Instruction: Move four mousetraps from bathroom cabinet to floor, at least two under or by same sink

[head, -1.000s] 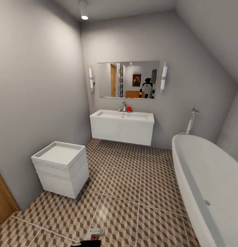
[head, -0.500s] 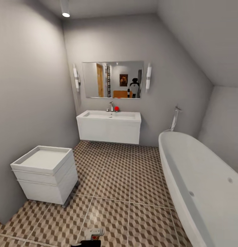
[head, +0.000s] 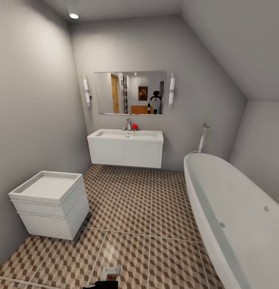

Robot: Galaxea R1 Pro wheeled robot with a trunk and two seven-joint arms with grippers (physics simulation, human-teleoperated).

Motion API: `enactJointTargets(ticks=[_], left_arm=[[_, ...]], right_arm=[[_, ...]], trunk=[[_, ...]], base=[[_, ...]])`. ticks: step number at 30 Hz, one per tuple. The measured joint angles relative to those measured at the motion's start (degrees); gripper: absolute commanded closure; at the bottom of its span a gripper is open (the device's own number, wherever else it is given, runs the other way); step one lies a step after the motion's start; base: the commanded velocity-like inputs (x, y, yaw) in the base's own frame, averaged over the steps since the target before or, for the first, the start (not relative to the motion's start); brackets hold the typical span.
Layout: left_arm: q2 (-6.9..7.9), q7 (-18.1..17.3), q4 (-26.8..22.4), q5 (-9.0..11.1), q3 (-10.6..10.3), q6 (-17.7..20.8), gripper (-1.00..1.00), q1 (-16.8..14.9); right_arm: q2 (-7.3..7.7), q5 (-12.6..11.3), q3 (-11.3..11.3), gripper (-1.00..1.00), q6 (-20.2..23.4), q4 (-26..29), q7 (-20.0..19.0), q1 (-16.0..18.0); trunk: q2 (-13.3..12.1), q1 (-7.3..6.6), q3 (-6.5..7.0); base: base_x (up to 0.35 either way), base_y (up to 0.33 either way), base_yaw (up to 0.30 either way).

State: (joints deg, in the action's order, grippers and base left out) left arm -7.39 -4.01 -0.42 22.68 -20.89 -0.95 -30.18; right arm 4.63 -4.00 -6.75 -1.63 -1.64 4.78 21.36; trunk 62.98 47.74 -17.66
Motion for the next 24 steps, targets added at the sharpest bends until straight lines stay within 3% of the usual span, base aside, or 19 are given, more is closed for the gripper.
enactJointTargets(ticks=[9,24], left_arm=[[0.04,0.06,0.00,0.08,0.00,0.00,1.00,0.00],[0.27,1.73,0.00,0.23,-0.01,-0.01,1.00,0.00]], right_arm=[[0.04,0.00,0.00,1.00,-0.19,0.01,0.27,0.00],[-0.02,0.07,0.01,1.00,-0.80,0.01,0.71,-0.01]], trunk=[[0.01,-0.01,-0.62],[0.01,-0.03,-0.72]], base=[[0.044,0.000,0.000],[0.298,0.000,0.000]])
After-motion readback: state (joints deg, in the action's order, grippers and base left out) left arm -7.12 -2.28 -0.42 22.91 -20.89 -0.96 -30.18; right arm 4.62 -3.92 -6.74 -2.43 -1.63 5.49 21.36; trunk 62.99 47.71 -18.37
